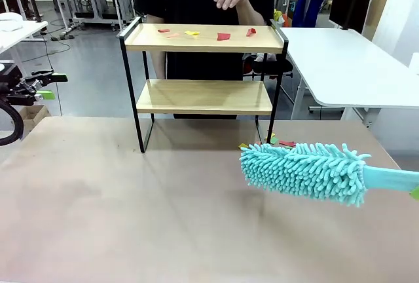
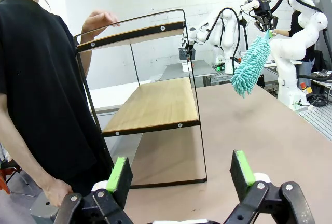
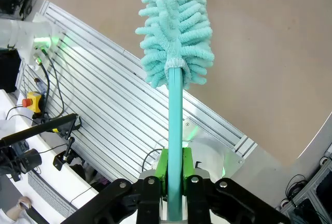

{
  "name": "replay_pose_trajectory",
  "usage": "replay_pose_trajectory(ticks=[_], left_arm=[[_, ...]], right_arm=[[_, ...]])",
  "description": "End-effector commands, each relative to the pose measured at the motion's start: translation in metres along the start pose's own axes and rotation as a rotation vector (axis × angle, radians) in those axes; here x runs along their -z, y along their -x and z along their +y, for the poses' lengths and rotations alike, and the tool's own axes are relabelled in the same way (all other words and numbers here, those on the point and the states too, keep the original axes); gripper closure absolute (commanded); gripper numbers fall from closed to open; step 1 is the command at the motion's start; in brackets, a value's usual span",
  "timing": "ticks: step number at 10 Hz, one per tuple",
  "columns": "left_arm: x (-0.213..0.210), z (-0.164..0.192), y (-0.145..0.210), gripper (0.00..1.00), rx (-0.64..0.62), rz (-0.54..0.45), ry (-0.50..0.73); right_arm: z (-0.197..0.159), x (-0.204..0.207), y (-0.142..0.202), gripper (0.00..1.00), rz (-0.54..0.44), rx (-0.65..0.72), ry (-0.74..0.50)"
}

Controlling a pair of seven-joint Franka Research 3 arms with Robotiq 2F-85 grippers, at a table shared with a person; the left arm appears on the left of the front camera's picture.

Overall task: Clean the shelf.
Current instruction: Clean the specific section of the Shelf indicated by the human with the Duster.

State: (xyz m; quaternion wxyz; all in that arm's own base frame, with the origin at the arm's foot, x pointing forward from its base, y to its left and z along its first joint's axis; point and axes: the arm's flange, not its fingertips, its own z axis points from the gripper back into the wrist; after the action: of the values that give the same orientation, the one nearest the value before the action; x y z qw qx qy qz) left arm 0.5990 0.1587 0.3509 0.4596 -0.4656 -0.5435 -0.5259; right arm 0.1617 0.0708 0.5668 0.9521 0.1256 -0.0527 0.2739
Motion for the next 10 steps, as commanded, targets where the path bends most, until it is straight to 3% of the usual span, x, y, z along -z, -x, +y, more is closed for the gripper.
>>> replay_pose_trajectory(ticks=[1,10], left_arm=[[0.0001,-0.0009,-0.0020,0.00,0.012,0.004,0.006],[0.0001,-0.0009,-0.0020,0.00,0.012,0.004,0.006]], right_arm=[[0.0005,-0.0021,0.0012,0.87,-0.007,-0.021,-0.014],[0.0005,-0.0021,0.0012,0.87,-0.007,-0.021,-0.014]])
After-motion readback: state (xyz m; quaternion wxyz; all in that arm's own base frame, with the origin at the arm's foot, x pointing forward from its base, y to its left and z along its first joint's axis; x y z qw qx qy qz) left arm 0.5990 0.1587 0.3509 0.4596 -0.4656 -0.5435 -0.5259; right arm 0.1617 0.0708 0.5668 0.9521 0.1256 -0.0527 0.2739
